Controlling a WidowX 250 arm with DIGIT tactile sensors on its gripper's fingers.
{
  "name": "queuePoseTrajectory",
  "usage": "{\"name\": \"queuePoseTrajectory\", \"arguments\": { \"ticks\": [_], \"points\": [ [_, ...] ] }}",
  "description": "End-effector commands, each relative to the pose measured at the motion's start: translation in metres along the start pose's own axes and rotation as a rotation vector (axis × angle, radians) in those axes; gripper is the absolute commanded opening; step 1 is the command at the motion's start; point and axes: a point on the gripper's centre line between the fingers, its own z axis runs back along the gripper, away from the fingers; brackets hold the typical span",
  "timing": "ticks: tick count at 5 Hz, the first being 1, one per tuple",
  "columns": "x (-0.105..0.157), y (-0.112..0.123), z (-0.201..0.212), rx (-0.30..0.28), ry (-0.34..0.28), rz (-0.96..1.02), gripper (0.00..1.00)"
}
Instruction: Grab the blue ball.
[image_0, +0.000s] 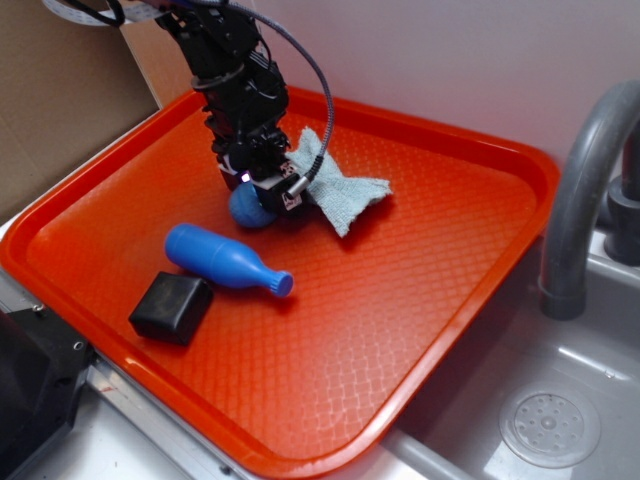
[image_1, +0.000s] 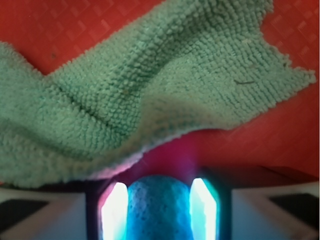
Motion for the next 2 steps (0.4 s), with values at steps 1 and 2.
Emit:
{"name": "queuePoseTrajectory", "arguments": {
  "ticks": [1,2],
  "points": [
    [-0.026,-0.007,0.062,0.063,-0.037,-0.046,0.00],
    [-0.058,0.008,0.110,0.006,-0.266,-0.022,0.00]
  ]
}}
